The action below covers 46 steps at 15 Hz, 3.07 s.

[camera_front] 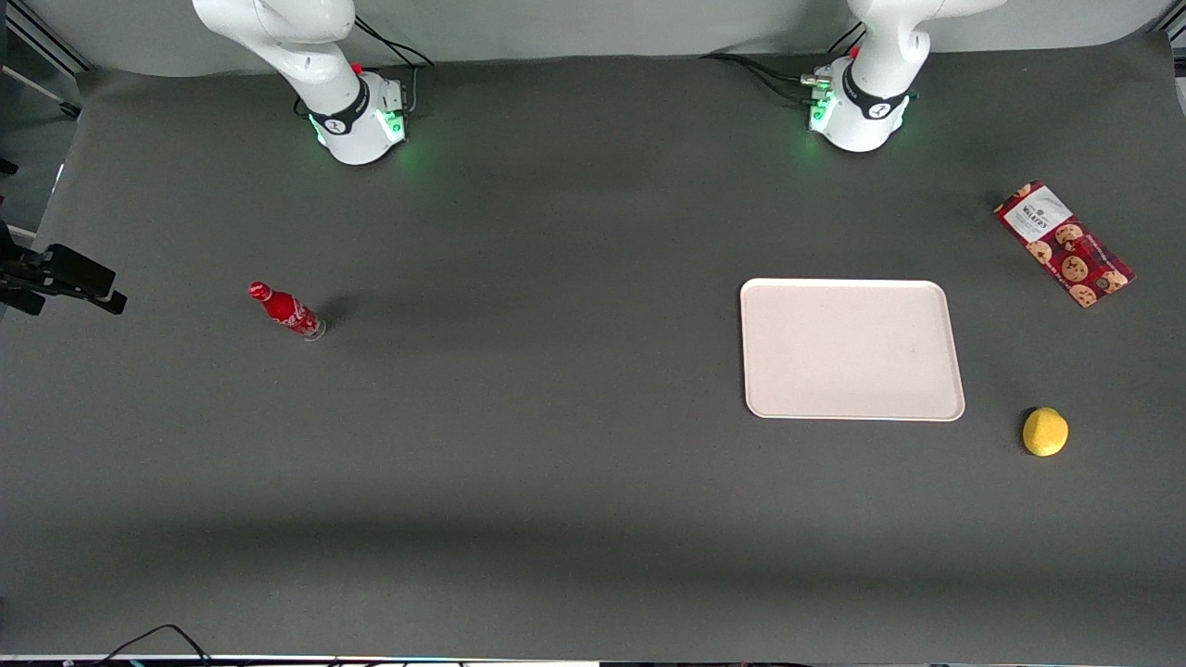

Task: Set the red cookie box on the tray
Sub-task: 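Lower the left gripper onto the red plaid cookie box and grasp it, then lift the cookie box with the left gripper and carry it toward the tray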

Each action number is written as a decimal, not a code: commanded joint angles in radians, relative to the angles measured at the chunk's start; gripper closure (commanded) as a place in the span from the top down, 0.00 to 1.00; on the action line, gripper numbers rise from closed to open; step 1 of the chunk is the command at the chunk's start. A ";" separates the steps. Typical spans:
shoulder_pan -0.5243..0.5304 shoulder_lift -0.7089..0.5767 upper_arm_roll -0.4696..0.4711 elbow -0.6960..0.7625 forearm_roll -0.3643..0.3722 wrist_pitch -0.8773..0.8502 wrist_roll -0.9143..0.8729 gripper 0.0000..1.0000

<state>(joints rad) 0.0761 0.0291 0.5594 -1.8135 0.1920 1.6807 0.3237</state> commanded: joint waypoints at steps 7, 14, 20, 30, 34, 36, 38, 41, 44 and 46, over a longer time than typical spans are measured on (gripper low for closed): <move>-0.013 0.022 0.125 -0.574 -0.176 0.690 0.046 1.00; -0.012 0.080 0.159 -0.736 -0.189 0.939 0.115 1.00; -0.010 0.156 0.159 -0.759 -0.356 1.017 0.254 0.60; -0.022 0.086 0.149 -0.652 -0.396 0.833 0.305 0.00; -0.024 0.042 0.085 -0.382 -0.376 0.477 0.288 0.00; -0.025 0.035 0.004 -0.223 -0.341 0.305 0.188 0.00; -0.025 0.028 -0.102 -0.069 -0.287 0.179 0.079 0.00; -0.025 0.029 -0.278 0.069 -0.217 0.056 -0.073 0.00; -0.025 0.035 -0.474 0.076 -0.163 0.045 -0.188 0.00; -0.025 0.069 -0.541 0.039 -0.129 0.074 -0.192 0.00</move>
<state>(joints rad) 0.0416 0.0513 0.1011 -1.7576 0.0129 1.7428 0.1630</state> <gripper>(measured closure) 0.863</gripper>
